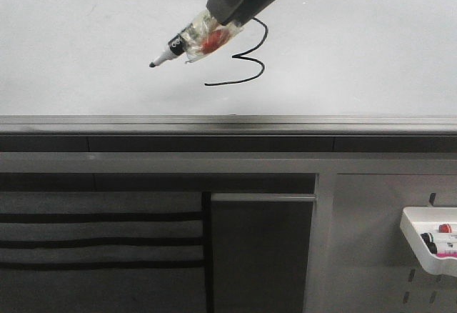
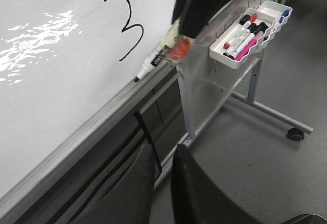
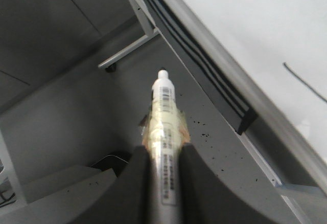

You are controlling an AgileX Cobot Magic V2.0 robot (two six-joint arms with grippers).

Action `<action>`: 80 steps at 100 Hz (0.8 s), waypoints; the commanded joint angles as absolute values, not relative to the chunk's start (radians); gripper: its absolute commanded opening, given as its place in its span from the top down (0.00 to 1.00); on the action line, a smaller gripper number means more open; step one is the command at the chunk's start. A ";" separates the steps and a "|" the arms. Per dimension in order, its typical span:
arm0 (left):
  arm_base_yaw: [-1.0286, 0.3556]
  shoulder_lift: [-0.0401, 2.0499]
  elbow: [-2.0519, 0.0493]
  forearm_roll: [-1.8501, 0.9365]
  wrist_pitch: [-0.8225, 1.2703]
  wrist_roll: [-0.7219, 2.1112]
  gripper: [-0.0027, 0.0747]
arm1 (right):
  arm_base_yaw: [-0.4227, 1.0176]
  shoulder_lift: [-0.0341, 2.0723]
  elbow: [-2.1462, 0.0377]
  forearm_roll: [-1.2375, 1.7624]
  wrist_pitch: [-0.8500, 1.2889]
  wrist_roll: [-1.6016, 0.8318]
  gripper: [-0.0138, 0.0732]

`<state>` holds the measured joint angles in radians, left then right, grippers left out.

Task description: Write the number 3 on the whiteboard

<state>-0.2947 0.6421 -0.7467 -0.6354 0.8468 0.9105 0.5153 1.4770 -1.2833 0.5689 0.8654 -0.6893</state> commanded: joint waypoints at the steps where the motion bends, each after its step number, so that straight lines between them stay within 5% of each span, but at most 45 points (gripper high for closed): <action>1: -0.292 0.642 -0.771 -0.682 0.794 0.902 0.89 | 0.539 1.382 -1.267 0.610 0.833 -0.709 0.86; 80: -0.292 0.644 -0.771 -0.708 0.782 0.902 0.89 | 0.547 1.085 -1.014 0.668 0.680 -0.766 0.86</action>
